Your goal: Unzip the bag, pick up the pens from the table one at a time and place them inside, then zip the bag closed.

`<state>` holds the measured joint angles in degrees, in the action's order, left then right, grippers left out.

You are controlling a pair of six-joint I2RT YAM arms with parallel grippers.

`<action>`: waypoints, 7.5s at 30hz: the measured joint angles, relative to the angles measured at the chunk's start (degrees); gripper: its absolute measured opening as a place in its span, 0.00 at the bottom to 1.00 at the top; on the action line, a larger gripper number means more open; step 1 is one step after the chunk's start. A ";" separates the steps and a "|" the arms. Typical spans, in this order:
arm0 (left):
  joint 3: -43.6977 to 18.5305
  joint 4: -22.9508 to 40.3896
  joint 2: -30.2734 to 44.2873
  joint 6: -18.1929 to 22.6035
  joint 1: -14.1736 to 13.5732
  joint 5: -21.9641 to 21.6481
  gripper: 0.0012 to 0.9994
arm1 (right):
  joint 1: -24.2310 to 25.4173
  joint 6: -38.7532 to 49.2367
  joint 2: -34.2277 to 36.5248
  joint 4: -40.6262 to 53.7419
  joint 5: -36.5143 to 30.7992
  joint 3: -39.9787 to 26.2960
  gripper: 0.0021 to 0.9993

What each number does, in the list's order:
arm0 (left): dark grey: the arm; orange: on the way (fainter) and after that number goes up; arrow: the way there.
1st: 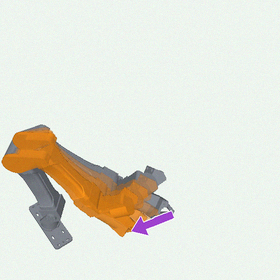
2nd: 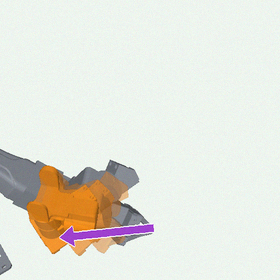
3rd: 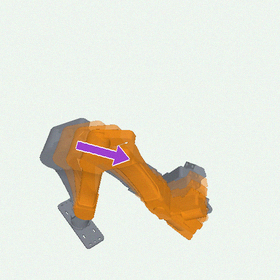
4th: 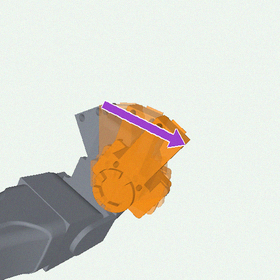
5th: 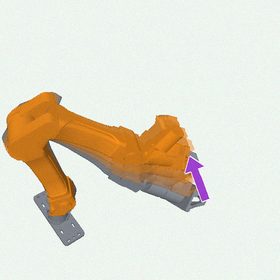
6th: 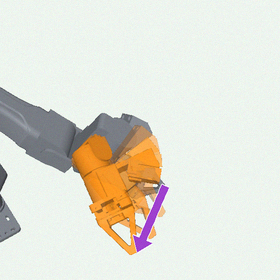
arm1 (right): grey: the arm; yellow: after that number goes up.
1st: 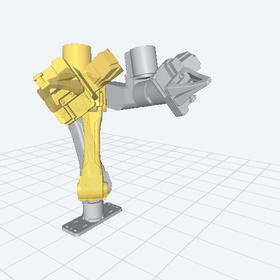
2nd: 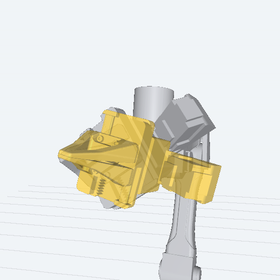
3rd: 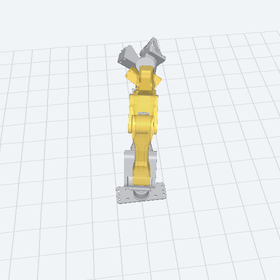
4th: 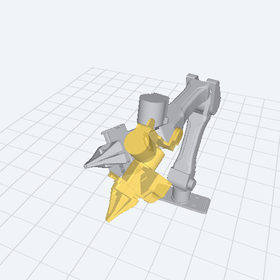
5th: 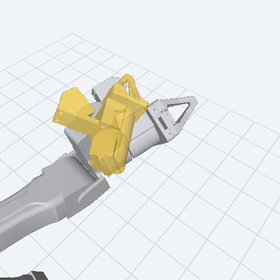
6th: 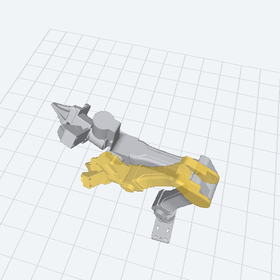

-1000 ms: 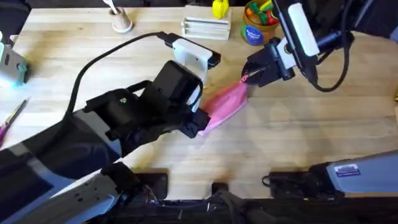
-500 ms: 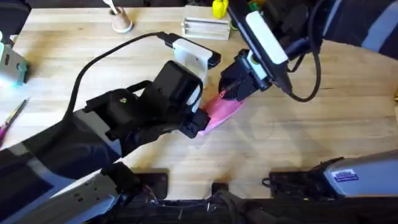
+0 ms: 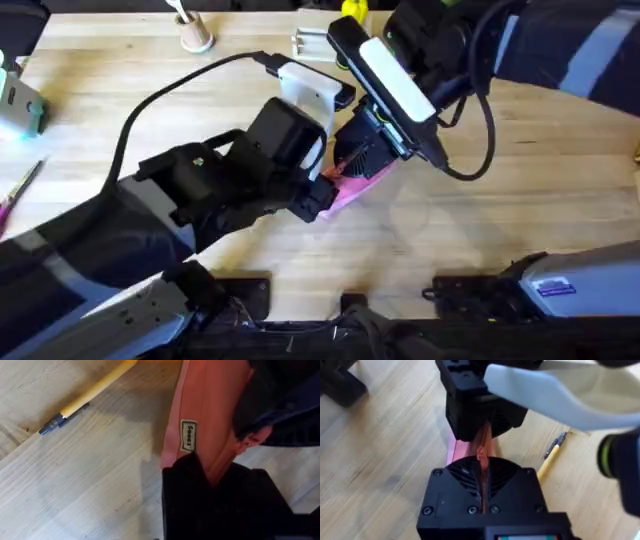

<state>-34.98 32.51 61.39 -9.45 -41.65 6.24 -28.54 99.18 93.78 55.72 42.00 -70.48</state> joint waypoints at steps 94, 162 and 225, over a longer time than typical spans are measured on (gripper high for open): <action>-3.43 25.16 -32.13 6.14 0.00 -24.30 0.99 | 7.24 -12.66 7.35 12.78 -10.86 -12.59 0.03; -3.43 25.18 -32.15 7.13 0.00 -24.52 0.99 | 1.23 -11.46 18.06 13.38 -11.09 -13.20 1.00; -33.75 49.62 -32.15 15.09 8.07 -12.99 0.99 | -9.89 -64.89 28.26 -3.48 -27.25 -31.63 1.00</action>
<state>-68.73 82.13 29.23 5.64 -33.58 -6.75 -38.43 34.29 122.04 52.24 14.75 -102.10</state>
